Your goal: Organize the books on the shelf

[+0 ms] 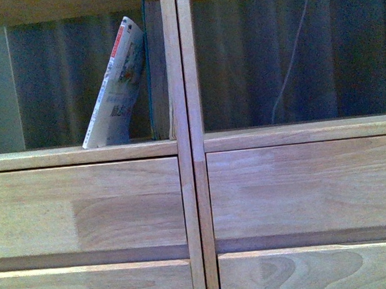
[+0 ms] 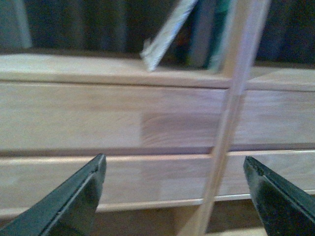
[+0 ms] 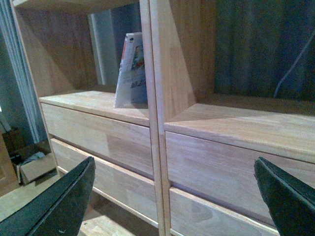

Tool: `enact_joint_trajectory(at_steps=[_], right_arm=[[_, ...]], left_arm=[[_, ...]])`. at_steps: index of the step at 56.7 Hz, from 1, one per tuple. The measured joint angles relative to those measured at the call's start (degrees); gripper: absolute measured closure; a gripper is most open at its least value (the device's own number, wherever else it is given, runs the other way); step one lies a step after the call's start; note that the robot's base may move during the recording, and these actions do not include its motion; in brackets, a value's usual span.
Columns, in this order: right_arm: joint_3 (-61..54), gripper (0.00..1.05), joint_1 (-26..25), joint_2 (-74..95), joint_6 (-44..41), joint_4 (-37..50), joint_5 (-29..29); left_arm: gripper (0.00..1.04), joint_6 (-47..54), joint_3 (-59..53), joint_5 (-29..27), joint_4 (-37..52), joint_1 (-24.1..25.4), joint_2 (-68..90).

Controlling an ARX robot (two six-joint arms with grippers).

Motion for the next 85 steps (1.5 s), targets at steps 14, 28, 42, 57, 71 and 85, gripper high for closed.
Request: enact_joint_trajectory(at_steps=[14, 28, 42, 57, 71, 85], right_arm=[[-5.86, 0.42, 10.29, -6.32, -9.79, -15.67, 36.76], [-16.70, 0.85, 10.62, -12.33, -11.26, -11.52, 37.79], [-23.69, 1.02, 10.62, -17.14, -11.61, -9.60, 37.79], [-28.35, 1.02, 10.62, -21.55, -11.61, -9.29, 37.81], [-30.91, 1.02, 10.62, -29.48, -11.63, -15.87, 37.83], [-32.04, 1.02, 10.62, -32.87, -11.63, -16.61, 37.94]], left_arm=[[0.66, 2.64, -7.78, -12.24, -2.34, -1.55, -5.25], [1.02, 3.08, -12.76, -12.39, -1.55, -1.57, -9.57], [1.02, 3.10, -16.02, -12.37, -1.68, -1.57, -13.49], [1.02, 3.10, -18.43, -12.37, -3.13, -1.57, -17.18], [1.02, 3.19, -20.70, -12.37, -11.26, -1.60, -27.89], [1.02, 3.21, -21.22, -12.37, -11.37, -1.60, -28.39]])
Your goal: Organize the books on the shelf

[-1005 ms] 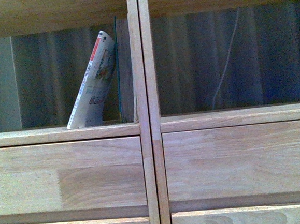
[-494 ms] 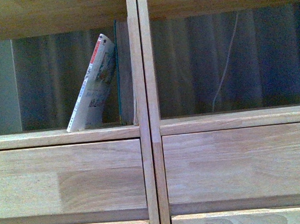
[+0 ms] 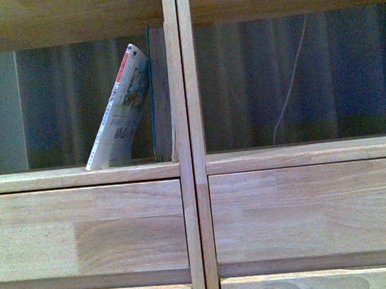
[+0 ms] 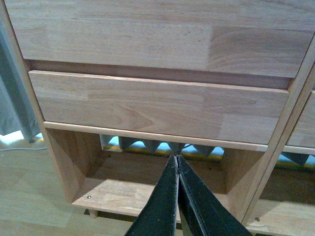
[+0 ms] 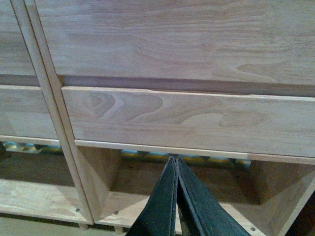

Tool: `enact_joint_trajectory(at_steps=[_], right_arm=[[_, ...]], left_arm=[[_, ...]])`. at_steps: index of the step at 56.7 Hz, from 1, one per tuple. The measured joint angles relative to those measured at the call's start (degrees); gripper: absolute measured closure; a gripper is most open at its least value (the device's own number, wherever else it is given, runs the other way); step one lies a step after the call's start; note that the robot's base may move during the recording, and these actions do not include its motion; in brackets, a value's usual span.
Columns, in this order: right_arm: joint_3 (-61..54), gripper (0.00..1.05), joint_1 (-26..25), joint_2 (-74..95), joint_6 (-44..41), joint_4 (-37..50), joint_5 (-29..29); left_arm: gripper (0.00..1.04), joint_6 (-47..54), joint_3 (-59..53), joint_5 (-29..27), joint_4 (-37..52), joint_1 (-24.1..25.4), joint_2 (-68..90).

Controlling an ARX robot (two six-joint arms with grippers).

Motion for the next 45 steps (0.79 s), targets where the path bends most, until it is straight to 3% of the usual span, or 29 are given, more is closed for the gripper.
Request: enact_joint_trajectory(at_steps=[36, 38, 45], right_arm=[[-2.05, 1.01, 0.00, -2.45, -0.02, 0.13, -0.02], [-2.05, 0.97, 0.00, -2.45, -0.11, 0.13, -0.02], [-2.05, 0.74, 0.00, -2.47, -0.11, 0.13, -0.02]], left_arm=[[1.02, 0.00, 0.00, 0.00, 0.00, 0.00, 0.00], [1.00, -0.02, 0.00, 0.00, 0.00, 0.00, 0.00], [0.77, 0.00, 0.00, 0.00, 0.00, 0.00, 0.00]])
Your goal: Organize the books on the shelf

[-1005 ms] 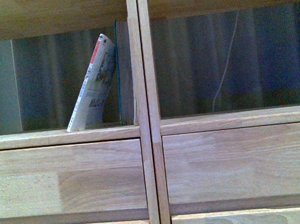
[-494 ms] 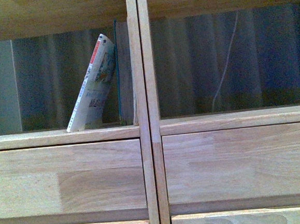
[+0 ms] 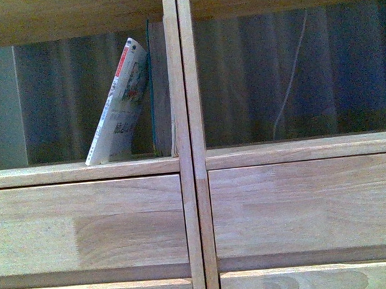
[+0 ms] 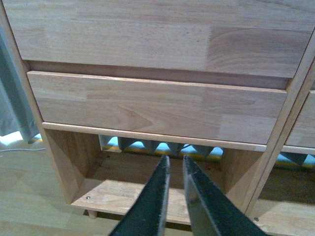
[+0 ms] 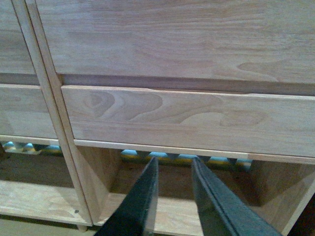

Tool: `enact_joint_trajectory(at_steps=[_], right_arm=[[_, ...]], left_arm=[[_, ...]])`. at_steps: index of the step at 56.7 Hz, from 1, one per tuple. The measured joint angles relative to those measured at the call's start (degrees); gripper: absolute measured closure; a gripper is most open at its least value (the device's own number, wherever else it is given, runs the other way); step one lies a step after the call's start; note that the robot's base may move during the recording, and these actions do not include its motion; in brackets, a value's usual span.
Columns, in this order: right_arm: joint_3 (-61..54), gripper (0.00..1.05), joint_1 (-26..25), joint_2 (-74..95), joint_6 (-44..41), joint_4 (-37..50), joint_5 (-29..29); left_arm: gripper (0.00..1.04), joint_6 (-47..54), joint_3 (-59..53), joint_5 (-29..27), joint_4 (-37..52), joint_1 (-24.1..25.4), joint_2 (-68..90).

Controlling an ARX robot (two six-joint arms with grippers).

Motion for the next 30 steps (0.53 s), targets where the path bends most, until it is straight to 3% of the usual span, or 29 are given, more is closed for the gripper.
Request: enact_joint_trajectory(at_steps=[22, 30], right_arm=[[0.00, 0.08, 0.00, 0.00, 0.00, 0.00, 0.00], [0.00, 0.07, 0.00, 0.00, 0.00, 0.00, 0.00]], left_arm=[[0.07, 0.02, 0.00, 0.00, 0.00, 0.00, 0.00], [0.08, 0.09, 0.00, 0.00, 0.00, 0.00, 0.00]])
